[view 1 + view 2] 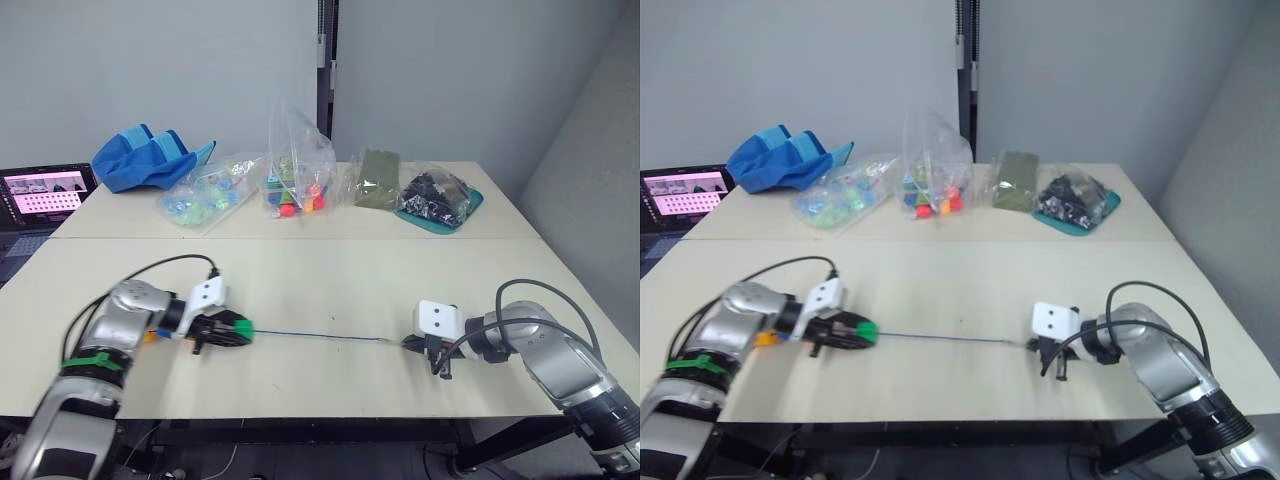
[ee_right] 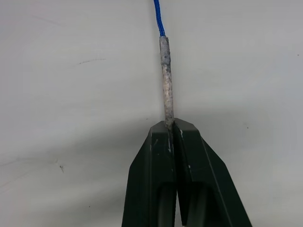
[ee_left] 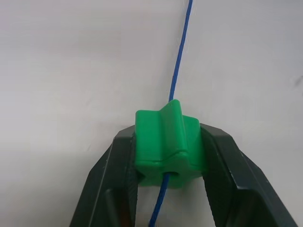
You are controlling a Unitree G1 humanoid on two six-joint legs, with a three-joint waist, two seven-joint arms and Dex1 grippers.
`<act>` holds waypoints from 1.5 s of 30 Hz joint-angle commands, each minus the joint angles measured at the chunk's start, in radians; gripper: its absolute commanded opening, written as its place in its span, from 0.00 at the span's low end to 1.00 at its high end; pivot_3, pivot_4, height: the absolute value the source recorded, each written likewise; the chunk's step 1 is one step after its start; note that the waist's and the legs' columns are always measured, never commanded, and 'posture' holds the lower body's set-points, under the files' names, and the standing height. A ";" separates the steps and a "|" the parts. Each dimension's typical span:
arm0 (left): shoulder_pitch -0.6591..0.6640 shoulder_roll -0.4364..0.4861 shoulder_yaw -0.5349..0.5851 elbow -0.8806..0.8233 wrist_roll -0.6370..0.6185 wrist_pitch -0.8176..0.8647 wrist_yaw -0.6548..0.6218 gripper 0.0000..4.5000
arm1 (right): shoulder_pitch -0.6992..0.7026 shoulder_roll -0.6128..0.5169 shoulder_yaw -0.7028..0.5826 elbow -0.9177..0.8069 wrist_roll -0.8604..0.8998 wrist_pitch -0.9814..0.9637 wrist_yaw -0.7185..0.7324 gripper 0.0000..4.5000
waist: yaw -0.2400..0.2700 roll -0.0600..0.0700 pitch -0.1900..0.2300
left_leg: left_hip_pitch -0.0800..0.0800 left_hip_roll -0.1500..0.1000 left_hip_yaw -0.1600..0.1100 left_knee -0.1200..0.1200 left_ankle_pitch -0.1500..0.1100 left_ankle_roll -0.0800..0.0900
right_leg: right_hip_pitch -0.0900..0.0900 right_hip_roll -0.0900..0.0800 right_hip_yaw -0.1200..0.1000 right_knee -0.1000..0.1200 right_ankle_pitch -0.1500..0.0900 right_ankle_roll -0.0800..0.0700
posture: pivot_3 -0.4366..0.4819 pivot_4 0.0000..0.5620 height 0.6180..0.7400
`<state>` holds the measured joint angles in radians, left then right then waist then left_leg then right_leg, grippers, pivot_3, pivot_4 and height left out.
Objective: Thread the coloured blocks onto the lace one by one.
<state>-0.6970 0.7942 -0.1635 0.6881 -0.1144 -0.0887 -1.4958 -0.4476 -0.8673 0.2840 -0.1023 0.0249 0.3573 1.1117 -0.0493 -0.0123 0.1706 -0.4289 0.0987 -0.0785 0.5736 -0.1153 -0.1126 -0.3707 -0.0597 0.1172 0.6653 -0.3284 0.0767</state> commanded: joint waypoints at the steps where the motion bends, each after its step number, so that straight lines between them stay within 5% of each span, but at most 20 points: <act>1: 0.004 0.051 0.006 0.072 0.049 -0.056 -0.004 0.30 | -0.014 0.017 -0.009 -0.008 0.002 -0.009 0.005 0.00 | 0.001 0.000 0.000 | 0.000 0.000 0.000 0.000 0.000 0.000 | 0.000 0.000 0.000 0.000 0.000 0.000 | 0.48 0.27 1.00; 7: -0.073 0.090 -0.010 0.113 0.076 -0.022 -0.064 0.30 | -0.015 0.030 -0.015 -0.017 -0.001 -0.003 0.006 0.00 | 0.004 0.000 0.000 | -0.001 0.000 0.000 0.000 0.000 0.000 | 0.000 0.000 0.000 0.000 0.000 0.000 | 0.48 0.27 1.00; 9: -0.109 0.087 -0.024 0.077 0.087 0.021 -0.084 0.53 | -0.014 0.031 -0.019 -0.026 0.003 0.004 0.004 0.00 | 0.005 0.000 0.000 | -0.001 0.000 0.000 0.000 0.000 0.000 | 0.000 0.000 0.000 0.000 0.000 0.000 | 0.48 0.27 1.00; 13: -0.169 0.098 -0.078 0.049 0.172 0.025 -0.090 0.80 | -0.006 0.030 -0.028 -0.052 0.012 0.025 0.000 0.00 | 0.007 -0.001 0.000 | -0.002 0.000 0.000 0.000 0.000 0.000 | -0.001 0.000 -0.001 0.000 0.000 0.000 | 0.48 0.27 1.00; 22: -0.276 0.102 -0.181 -0.010 0.282 0.070 -0.116 0.80 | 0.039 0.039 -0.045 -0.099 0.014 0.064 -0.033 0.00 | 0.007 -0.001 0.001 | -0.003 0.000 0.000 0.000 0.000 0.000 | -0.001 0.000 -0.001 -0.001 0.000 0.000 | 0.48 0.27 1.00; 31: -0.239 0.083 -0.229 -0.041 0.348 -0.004 -0.107 0.80 | 0.052 0.039 -0.050 -0.110 0.016 0.076 -0.048 0.00 | 0.006 -0.001 0.001 | -0.003 0.000 0.000 0.000 0.000 0.000 | -0.001 0.000 0.000 -0.001 0.000 0.000 | 0.48 0.27 1.00; 38: -0.231 0.087 -0.243 -0.040 0.384 -0.057 -0.092 0.32 | 0.053 0.022 -0.063 -0.115 0.025 0.082 -0.039 0.00 | 0.007 -0.002 0.001 | -0.003 0.000 0.000 0.000 0.000 0.000 | -0.001 0.000 0.000 -0.001 0.000 0.000 | 0.48 0.27 1.00; 45: -0.244 0.122 -0.241 -0.040 0.427 -0.092 -0.079 0.31 | 0.082 -0.061 -0.129 -0.052 0.041 0.050 -0.015 0.00 | 0.008 -0.002 0.001 | -0.003 0.000 0.000 0.000 0.000 0.000 | -0.001 0.000 0.000 0.000 0.000 0.000 | 0.48 0.27 1.00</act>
<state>-0.9251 0.8829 -0.4106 0.6507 0.2962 -0.1725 -1.5793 -0.3727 -0.9071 0.1911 -0.1596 0.0578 0.4320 1.0892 -0.0417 -0.0146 0.1719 -0.4315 0.0989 -0.0782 0.5735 -0.1154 -0.1127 -0.3719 -0.0598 0.1170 0.6648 -0.3285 0.0768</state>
